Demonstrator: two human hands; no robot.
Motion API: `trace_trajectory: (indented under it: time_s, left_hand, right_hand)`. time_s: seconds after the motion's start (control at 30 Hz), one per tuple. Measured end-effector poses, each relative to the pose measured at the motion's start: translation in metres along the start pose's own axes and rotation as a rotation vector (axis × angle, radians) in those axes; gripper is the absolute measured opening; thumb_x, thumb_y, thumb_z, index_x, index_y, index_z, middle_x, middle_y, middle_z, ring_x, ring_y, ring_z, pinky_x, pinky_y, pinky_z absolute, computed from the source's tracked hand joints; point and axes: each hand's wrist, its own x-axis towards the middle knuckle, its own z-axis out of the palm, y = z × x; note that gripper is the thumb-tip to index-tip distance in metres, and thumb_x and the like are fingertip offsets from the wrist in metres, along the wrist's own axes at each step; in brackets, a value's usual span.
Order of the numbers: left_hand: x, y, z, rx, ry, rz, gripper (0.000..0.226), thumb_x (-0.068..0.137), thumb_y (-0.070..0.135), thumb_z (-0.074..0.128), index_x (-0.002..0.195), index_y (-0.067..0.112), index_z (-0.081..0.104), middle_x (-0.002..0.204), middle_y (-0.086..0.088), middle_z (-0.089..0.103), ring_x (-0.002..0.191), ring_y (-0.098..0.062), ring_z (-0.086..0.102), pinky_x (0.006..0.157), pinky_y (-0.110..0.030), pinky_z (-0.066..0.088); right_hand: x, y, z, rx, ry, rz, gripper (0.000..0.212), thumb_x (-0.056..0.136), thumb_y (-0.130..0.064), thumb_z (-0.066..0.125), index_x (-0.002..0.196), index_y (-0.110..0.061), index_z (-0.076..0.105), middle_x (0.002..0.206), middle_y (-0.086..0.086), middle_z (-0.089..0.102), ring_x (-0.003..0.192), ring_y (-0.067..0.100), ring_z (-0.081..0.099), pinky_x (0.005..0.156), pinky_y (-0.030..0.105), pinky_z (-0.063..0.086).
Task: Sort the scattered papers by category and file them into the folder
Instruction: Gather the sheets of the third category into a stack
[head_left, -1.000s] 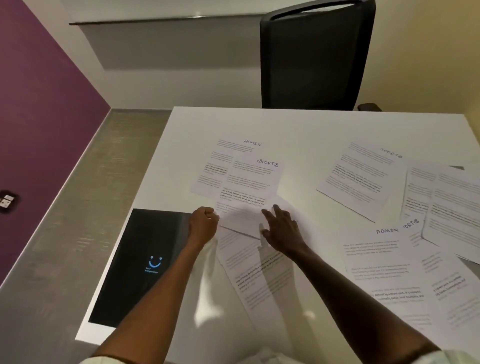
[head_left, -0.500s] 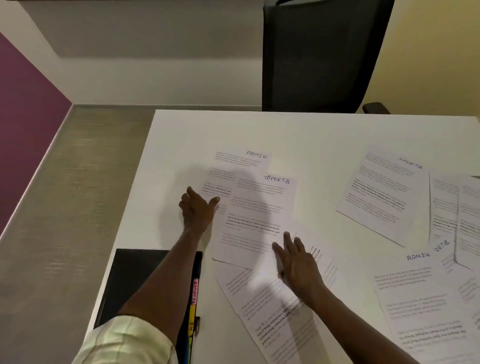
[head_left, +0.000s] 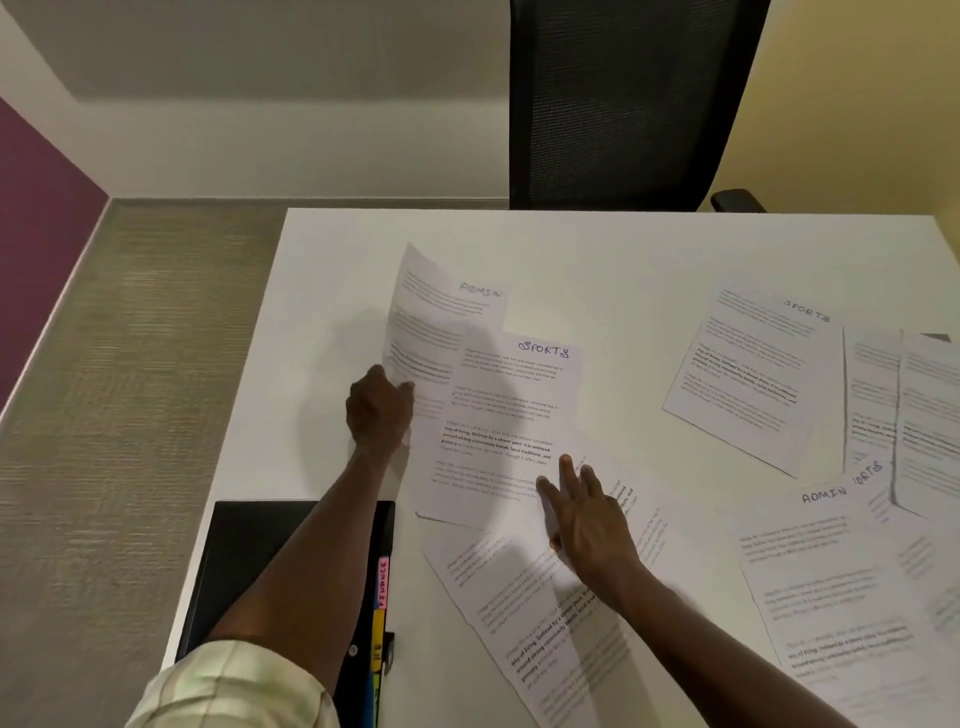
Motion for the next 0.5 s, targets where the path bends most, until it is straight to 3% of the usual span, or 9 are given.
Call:
trace_trajectory:
  time_s: [0.1,0.2,0.3,0.4,0.47,0.5]
  left_hand:
    - [-0.015,0.01,-0.023,-0.015,0.195,0.091,0.028,0.095,0.026,0.062,0.104,0.001,0.056,0.11,-0.019,0.07,0.09,-0.036,0.069,0.063,-0.031,0.049]
    - [-0.032,0.028,-0.052,-0.092,0.333,0.161,0.028,0.097,0.028,0.061,0.105,0.003,0.054,0.114,-0.018,0.069,0.089,-0.034,0.071,0.063,-0.033,0.057]
    - [-0.056,0.041,-0.077,-0.243,0.425,0.189,0.035,0.093,0.03,0.067,0.111,0.002,0.057,0.116,-0.016,0.069,0.091,-0.03,0.071,0.065,-0.03,0.056]
    - [-0.086,0.043,-0.085,-0.43,0.403,0.178,0.041,0.087,0.03,0.074,0.112,0.001,0.06,0.118,-0.013,0.069,0.095,-0.025,0.069,0.067,-0.022,0.051]
    - [-0.11,0.041,-0.079,-0.515,0.336,0.177,0.042,0.084,0.027,0.078,0.114,0.001,0.062,0.119,-0.01,0.069,0.099,-0.025,0.069,0.068,-0.017,0.052]
    - [-0.125,0.042,-0.076,-0.553,0.29,0.163,0.043,0.085,0.025,0.078,0.117,0.002,0.062,0.121,-0.006,0.069,0.1,-0.021,0.068,0.067,-0.01,0.05]
  right_hand:
    - [-0.003,0.0,-0.003,-0.009,-0.024,-0.008,0.062,0.097,-0.027,0.053,0.151,-0.02,0.024,0.162,0.017,0.002,0.147,0.039,0.013,0.105,0.047,0.041]
    - [-0.002,0.0,-0.006,-0.016,-0.068,-0.006,0.066,0.094,-0.029,0.059,0.15,-0.021,0.025,0.161,0.017,0.004,0.146,0.04,0.016,0.104,0.049,0.043]
    - [0.005,0.0,-0.02,0.086,-0.109,0.043,0.069,0.085,-0.038,0.067,0.143,-0.018,0.036,0.152,0.014,0.03,0.135,0.034,0.036,0.1,0.05,0.045]
    - [0.005,-0.004,-0.049,0.537,0.004,0.162,0.046,0.092,-0.051,0.054,0.119,-0.014,0.054,0.119,0.008,0.062,0.108,0.026,0.059,0.086,0.04,0.051]
    - [-0.004,-0.006,-0.077,0.882,0.092,0.206,0.037,0.093,-0.061,0.043,0.084,-0.027,0.054,0.09,0.001,0.062,0.084,0.018,0.06,0.069,0.03,0.049]
    - [-0.01,-0.006,-0.09,1.075,0.092,0.217,0.041,0.092,-0.065,0.041,0.078,-0.028,0.051,0.086,-0.001,0.062,0.079,0.015,0.06,0.067,0.029,0.05]
